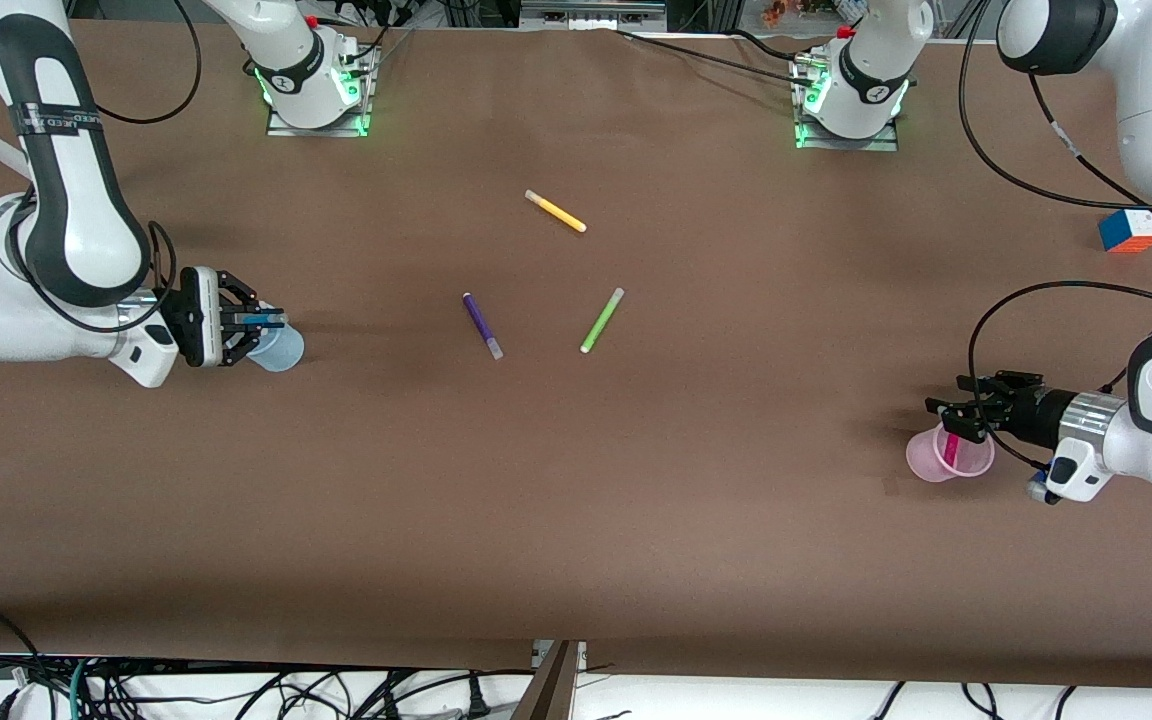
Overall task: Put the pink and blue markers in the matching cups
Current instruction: 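Lower and release the markers into the matching cups with both grippers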
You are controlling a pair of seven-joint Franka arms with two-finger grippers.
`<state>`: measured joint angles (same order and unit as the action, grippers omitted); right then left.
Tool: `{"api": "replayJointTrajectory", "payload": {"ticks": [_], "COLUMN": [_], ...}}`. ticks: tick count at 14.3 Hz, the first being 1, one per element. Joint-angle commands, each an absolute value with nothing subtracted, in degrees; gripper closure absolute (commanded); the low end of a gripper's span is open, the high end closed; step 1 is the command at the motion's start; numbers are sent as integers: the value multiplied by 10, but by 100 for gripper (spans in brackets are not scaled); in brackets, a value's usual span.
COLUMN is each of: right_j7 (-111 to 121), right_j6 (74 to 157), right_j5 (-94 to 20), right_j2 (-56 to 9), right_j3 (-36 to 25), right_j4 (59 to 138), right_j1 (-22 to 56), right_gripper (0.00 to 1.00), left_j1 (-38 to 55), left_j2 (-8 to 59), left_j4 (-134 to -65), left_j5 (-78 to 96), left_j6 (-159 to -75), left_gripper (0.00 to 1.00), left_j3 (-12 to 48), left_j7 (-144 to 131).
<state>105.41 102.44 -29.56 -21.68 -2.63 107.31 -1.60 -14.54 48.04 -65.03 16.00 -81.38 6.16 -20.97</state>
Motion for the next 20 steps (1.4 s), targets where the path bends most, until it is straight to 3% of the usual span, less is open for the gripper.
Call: {"api": "replayJointTrajectory", "payload": {"ticks": [1, 2, 3, 9, 17, 20], "right_j7": [1088, 1079, 1076, 878, 404, 265], "right_j6": [1014, 1013, 1011, 967, 902, 891], "right_j5": [-331, -331, -331, -313, -196, -129], "right_j2": [-227, -225, -225, -214, -221, -220], "right_j3": [-25, -25, -25, -25, -19, -20], "right_j4": [1080, 1079, 1078, 1020, 899, 870], "right_j1": [-34, -34, -34, -31, -10, 23], "right_gripper": [94, 76, 1, 0, 0, 0], "left_j1": [-148, -148, -148, -123, -5, -4], "left_j2": [483, 482, 480, 428, 311, 252], "left_j4": [-637, -636, -635, -633, -642, -659], "left_j5": [163, 162, 157, 98, -32, -34], "left_j6": [-807, -805, -803, -795, -750, -738], "left_gripper": [0, 0, 0, 0, 0, 0], "left_j3": [63, 63, 63, 76, 76, 75], "left_j7": [-199, -199, -199, -197, -150, -54]}}
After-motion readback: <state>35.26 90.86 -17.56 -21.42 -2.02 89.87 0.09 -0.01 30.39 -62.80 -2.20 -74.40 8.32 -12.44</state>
